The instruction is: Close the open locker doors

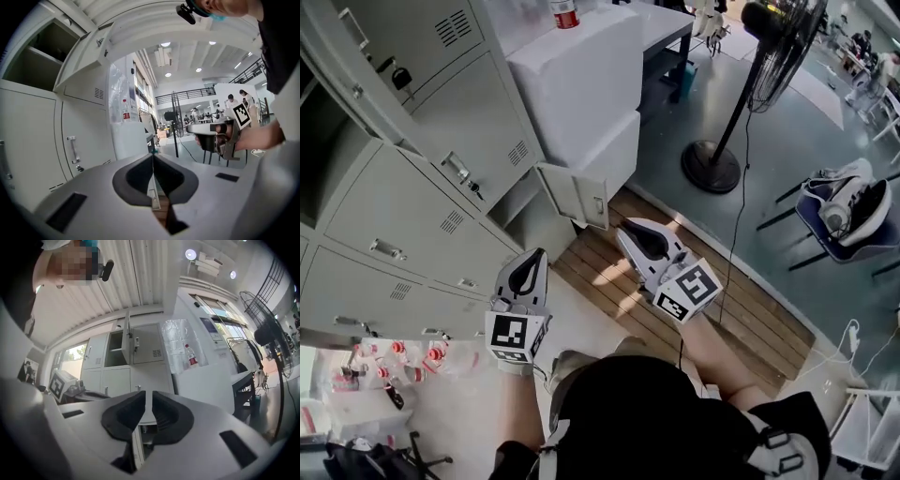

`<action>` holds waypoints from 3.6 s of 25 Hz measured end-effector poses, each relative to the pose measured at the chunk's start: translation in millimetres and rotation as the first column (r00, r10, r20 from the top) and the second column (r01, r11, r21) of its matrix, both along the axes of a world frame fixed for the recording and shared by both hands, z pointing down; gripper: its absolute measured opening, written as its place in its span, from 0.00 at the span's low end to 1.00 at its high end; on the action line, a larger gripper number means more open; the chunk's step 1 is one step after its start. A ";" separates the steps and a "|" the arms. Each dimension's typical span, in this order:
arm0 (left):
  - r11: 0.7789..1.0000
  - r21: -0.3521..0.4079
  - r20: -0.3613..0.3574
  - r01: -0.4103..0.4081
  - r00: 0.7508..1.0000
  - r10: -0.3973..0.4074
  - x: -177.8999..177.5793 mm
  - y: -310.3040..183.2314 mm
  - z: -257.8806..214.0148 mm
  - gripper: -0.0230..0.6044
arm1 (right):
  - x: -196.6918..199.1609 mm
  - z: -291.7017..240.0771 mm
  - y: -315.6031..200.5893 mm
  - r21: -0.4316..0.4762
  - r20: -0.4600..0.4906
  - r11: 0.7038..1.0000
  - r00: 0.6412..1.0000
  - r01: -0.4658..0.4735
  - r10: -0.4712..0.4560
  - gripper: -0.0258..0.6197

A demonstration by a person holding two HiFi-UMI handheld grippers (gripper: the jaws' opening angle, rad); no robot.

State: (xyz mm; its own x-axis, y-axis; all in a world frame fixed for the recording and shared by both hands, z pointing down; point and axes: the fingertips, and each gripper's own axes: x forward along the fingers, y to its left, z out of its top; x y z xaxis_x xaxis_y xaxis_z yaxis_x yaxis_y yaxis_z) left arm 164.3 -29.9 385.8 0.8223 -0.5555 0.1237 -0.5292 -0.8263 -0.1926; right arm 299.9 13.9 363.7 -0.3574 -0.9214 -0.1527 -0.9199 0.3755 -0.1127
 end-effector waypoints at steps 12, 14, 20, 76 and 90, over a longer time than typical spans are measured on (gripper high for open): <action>0.977 0.070 -0.036 0.204 0.979 -0.201 -92.6 -31.2 -34.5 0.05 | -76.6 -62.9 -67.5 0.109 -0.029 0.976 0.982 0.187 -0.184 0.12; 0.971 0.069 -0.042 0.229 0.973 -0.226 -107.7 -34.8 -35.9 0.05 | -86.9 -74.0 -77.4 0.128 -0.030 0.971 0.979 0.204 -0.202 0.12; 0.955 0.074 -0.056 0.288 0.957 -0.284 -149.9 -42.3 -40.7 0.05 | -118.7 -111.6 -103.2 0.192 -0.050 0.949 0.969 0.248 -0.243 0.12; 0.936 -0.049 -0.149 0.348 0.924 -0.351 -349.0 -62.9 0.5 0.05 | -343.8 -211.6 -108.9 0.399 -0.201 0.855 0.941 0.332 -0.272 0.25; 0.892 -0.060 -0.149 0.447 0.880 -0.451 -436.8 -58.6 13.0 0.05 | -421.3 -215.6 -125.2 0.419 -0.222 0.821 0.921 0.387 -0.320 0.23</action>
